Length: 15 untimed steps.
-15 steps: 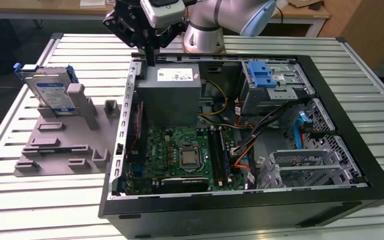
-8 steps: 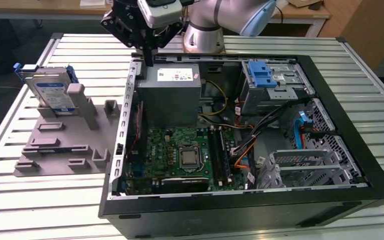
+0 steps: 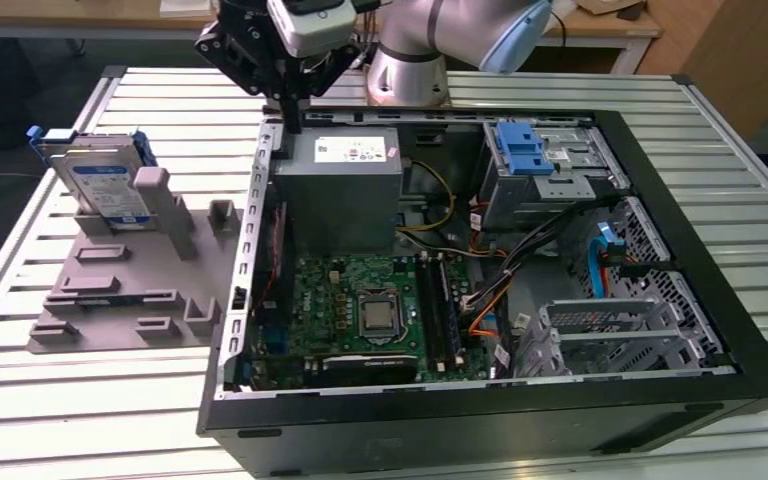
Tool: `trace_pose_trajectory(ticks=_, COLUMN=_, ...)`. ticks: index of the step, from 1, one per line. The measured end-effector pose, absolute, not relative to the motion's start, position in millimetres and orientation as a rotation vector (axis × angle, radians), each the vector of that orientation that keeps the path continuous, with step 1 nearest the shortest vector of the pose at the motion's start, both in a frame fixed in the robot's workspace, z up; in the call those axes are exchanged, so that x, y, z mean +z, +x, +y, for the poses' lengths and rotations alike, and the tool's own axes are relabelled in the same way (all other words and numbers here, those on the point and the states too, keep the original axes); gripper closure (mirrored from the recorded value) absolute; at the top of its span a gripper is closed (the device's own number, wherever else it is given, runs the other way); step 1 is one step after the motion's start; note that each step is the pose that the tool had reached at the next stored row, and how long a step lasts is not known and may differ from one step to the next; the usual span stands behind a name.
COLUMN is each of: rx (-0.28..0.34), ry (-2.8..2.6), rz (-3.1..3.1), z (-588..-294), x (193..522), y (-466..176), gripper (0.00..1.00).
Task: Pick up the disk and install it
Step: 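Reach for the disk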
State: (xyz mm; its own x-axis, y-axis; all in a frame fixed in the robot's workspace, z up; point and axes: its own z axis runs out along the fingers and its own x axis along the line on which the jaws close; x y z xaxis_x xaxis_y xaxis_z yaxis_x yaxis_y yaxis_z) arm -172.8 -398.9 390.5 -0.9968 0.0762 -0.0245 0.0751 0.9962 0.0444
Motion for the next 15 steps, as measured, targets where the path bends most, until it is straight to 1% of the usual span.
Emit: trace_pose_trajectory(ticks=15, rx=0.068, ry=0.118, rz=3.113, z=-398.9, x=389.8, y=-179.7, gripper=0.89)
